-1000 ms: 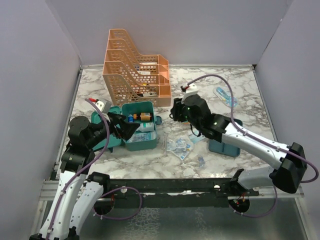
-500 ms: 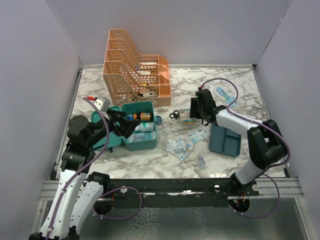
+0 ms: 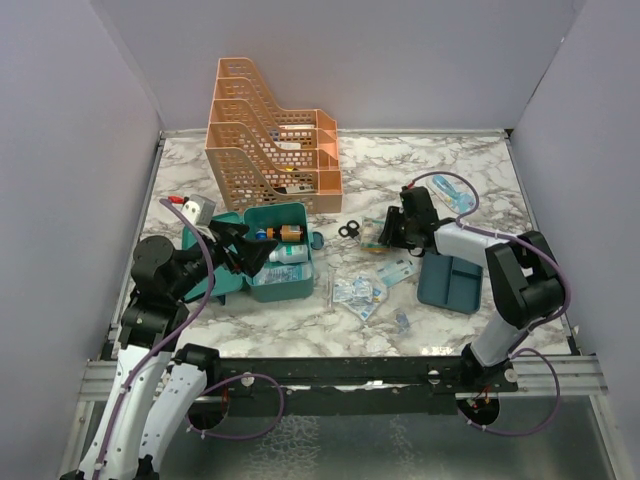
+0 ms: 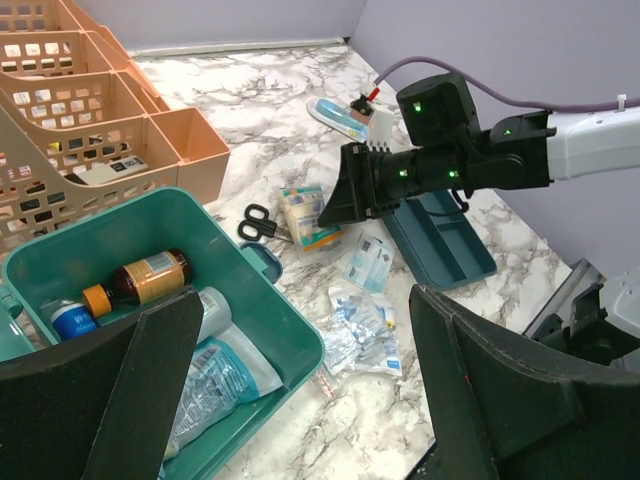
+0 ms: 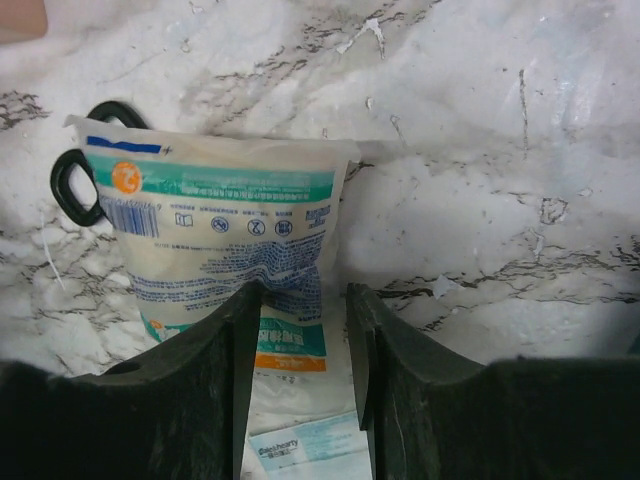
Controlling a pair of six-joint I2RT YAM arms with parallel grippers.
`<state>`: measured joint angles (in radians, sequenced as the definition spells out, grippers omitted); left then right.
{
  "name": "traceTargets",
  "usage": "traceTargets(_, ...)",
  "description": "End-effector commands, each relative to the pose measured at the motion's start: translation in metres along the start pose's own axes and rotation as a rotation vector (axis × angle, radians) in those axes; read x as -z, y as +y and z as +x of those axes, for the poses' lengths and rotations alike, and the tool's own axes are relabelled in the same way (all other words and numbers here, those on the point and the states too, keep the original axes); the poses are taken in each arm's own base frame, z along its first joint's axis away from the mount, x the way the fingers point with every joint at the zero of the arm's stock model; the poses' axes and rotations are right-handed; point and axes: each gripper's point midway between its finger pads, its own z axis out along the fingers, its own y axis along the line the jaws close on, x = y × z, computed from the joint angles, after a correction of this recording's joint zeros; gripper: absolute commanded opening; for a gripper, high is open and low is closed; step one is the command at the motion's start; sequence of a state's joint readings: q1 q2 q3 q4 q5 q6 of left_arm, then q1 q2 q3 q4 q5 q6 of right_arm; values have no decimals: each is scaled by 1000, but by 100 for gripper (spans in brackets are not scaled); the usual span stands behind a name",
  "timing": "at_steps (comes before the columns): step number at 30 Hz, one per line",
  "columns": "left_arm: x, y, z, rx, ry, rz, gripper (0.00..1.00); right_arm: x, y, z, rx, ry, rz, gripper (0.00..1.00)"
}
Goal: Organize the medicine kit
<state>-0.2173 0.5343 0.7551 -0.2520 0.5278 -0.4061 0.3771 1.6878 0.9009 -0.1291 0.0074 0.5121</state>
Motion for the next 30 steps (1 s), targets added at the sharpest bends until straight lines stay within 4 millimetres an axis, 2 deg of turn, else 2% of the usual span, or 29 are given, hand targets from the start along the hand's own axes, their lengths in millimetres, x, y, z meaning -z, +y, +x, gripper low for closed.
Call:
traceTargets(1, -2, 1, -11, -6, -31, -15, 88, -5, 8, 8, -46, 23, -66, 37)
traceTargets(9, -2, 4, -10, 3, -38, -30, 88, -1, 1, 4, -25, 0, -30, 8)
traceTargets(15, -2, 2, -11, 18, -41, -24, 88, 13, 11, -7, -10, -36, -75, 2)
traceTargets(22, -8, -3, -10, 105, -11, 3, 88, 50, 52, -26, 36, -103, -293, 1)
traceTargets(27, -19, 5, -1, 231, 20, -23, 87, 92, 87, -43, 73, -172, -482, 1)
traceTargets(30, -28, 13, 7, 323, 34, -47, 85, 114, 113, -44, 112, -187, -606, 1)
